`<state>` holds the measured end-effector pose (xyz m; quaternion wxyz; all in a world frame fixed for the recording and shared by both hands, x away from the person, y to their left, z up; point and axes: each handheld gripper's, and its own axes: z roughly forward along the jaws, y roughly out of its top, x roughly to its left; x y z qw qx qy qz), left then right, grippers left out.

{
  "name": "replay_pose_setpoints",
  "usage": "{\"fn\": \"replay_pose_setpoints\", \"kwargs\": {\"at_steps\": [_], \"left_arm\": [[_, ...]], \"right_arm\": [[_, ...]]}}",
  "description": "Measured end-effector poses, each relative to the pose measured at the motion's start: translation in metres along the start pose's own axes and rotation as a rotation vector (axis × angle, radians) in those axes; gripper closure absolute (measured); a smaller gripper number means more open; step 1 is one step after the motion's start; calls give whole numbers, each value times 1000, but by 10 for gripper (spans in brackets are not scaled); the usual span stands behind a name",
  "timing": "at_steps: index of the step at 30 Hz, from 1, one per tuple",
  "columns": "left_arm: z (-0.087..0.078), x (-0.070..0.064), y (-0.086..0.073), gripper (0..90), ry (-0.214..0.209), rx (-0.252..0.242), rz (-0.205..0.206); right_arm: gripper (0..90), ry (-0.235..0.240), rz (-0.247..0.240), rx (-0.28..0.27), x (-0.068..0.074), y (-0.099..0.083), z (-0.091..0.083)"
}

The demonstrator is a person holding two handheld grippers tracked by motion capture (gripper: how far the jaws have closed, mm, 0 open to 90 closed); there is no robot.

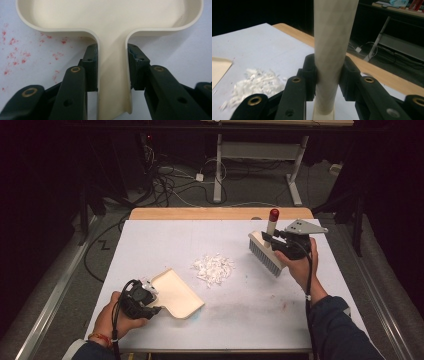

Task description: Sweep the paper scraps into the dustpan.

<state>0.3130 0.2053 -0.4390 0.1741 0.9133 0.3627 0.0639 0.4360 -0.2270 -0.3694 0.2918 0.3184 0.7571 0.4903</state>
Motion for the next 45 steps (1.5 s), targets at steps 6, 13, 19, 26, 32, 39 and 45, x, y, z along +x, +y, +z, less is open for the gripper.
{"fn": "replay_pose_setpoints", "kwargs": {"at_steps": [6, 13, 19, 26, 32, 39, 45], "left_arm": [[0, 1, 0, 631, -1, -2, 5], [1, 1, 1, 631, -1, 1, 8], [2, 2, 2, 631, -3, 6, 11], [4, 3, 8, 631, -13, 19, 17], [6, 5, 10, 631, -21, 19, 22], [9, 6, 15, 631, -25, 24, 22], [11, 7, 18, 631, -28, 28, 22]], "right_arm": [[707, 7, -10, 2, 11, 11, 30], [707, 17, -55, 16, 34, 14, 63], [707, 50, -76, 10, 50, 11, 77], [705, 89, -102, 4, 69, 8, 82], [701, 167, -89, -10, 83, 7, 84], [697, 221, -105, -25, 100, 6, 83], [698, 268, -109, -44, 118, 8, 83]]}}
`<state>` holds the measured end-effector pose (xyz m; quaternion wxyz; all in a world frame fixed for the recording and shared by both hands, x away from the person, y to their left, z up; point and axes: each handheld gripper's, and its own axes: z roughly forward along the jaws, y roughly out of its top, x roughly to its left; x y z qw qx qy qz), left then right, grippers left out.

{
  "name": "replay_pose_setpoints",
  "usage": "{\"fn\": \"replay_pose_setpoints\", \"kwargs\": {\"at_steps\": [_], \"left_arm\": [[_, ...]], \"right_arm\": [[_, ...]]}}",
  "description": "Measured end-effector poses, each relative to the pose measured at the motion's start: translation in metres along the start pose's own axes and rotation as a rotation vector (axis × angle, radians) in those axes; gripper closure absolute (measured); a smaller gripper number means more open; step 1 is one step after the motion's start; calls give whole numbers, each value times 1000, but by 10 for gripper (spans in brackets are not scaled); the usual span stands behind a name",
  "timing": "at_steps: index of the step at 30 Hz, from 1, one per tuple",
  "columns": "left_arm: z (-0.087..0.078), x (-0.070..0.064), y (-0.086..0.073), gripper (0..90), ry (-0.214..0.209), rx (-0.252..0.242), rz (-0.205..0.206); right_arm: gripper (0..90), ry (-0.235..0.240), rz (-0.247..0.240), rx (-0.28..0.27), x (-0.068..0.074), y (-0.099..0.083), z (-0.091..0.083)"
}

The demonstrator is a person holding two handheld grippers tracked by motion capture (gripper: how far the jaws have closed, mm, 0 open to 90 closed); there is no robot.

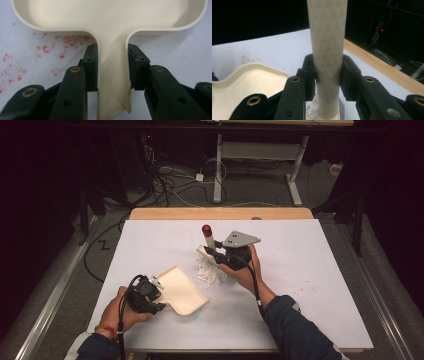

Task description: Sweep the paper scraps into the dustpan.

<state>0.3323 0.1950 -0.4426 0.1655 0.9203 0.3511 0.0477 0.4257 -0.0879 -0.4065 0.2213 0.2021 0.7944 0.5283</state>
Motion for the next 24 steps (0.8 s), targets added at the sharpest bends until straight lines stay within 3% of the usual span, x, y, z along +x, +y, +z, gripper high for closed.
{"fn": "replay_pose_setpoints", "kwargs": {"at_steps": [6, 15, 24], "left_arm": [[2, 1, 4, 631, -2, 3, 2], [7, 2, 14, 630, -1, 18, 11], [9, -2, 22, 630, 8, 30, 29]], "right_arm": [[696, 31, -6, -6, 13, 1, 1], [701, 129, -41, -20, 38, 6, -1], [706, 170, -79, -25, 54, 15, -3]]}}
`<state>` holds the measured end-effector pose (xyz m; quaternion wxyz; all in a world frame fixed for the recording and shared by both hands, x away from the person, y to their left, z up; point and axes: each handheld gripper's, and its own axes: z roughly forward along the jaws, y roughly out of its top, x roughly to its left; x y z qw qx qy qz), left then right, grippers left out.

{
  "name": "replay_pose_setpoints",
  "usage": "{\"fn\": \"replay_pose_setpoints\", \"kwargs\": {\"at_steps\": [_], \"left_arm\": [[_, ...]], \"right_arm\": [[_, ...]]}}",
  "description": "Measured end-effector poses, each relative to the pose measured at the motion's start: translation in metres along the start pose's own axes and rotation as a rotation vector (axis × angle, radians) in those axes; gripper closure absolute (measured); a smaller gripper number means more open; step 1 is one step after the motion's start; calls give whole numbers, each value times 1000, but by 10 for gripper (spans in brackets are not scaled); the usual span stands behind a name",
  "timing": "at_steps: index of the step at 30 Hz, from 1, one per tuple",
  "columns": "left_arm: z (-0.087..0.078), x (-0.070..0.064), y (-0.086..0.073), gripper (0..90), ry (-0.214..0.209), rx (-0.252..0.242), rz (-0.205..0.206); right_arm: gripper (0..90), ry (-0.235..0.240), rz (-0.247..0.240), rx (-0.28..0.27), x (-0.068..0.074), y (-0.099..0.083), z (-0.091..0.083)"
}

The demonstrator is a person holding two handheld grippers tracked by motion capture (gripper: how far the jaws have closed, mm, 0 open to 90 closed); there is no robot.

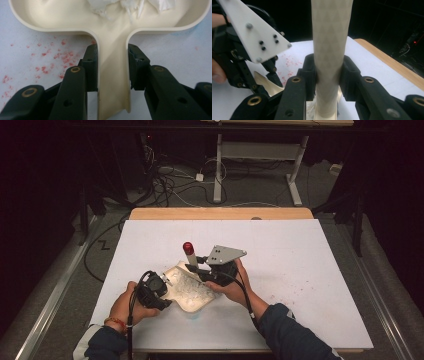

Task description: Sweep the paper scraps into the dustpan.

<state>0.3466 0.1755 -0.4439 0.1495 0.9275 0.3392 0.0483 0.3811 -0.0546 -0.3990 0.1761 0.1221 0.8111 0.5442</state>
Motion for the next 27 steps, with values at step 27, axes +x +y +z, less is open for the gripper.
{"fn": "replay_pose_setpoints", "kwargs": {"at_steps": [27], "left_arm": [[5, -2, -3, 631, 4, 8, 0]], "right_arm": [[707, -129, 52, -15, -16, -4, -70]]}}
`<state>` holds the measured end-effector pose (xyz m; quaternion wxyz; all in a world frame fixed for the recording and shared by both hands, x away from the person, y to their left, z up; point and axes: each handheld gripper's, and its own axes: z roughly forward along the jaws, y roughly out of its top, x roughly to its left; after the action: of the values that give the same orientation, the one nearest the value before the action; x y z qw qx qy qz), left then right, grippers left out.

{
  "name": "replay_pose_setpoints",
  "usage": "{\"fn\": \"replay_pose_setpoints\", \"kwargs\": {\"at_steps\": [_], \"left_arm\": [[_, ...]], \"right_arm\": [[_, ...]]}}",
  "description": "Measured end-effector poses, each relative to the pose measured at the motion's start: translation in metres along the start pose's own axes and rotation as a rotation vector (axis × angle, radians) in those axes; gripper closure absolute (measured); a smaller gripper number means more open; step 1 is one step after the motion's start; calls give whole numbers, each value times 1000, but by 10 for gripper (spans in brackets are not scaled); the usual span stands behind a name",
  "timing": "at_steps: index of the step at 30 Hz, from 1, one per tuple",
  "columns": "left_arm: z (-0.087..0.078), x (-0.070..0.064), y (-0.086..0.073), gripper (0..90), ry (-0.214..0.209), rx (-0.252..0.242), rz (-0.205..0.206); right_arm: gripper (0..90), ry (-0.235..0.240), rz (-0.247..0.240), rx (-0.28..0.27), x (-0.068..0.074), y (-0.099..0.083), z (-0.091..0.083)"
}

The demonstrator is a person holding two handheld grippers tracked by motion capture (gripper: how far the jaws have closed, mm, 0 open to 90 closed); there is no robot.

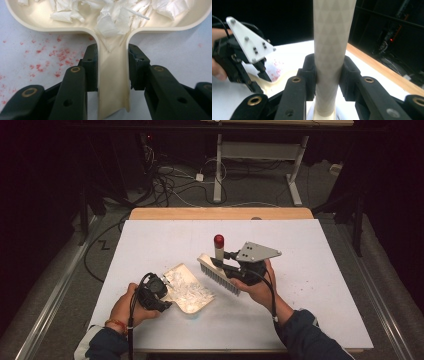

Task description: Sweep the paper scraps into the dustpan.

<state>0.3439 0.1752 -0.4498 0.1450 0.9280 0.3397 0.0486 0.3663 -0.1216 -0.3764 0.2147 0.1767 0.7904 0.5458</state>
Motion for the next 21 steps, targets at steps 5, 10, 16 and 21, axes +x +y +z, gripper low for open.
{"fn": "replay_pose_setpoints", "kwargs": {"at_steps": [5, 10, 16, 21], "left_arm": [[0, -2, 0, 630, 11, 6, 2], [0, -3, 0, 631, 14, 6, 0], [0, -3, -2, 631, 8, 4, 2], [-1, -2, -4, 631, 5, 4, 6]], "right_arm": [[707, 24, 4, 19, 7, -11, -10], [707, 108, -25, 64, 31, -14, -1], [707, 143, -58, 39, 49, -4, 8], [707, 143, -81, 38, 51, 2, 11]]}}
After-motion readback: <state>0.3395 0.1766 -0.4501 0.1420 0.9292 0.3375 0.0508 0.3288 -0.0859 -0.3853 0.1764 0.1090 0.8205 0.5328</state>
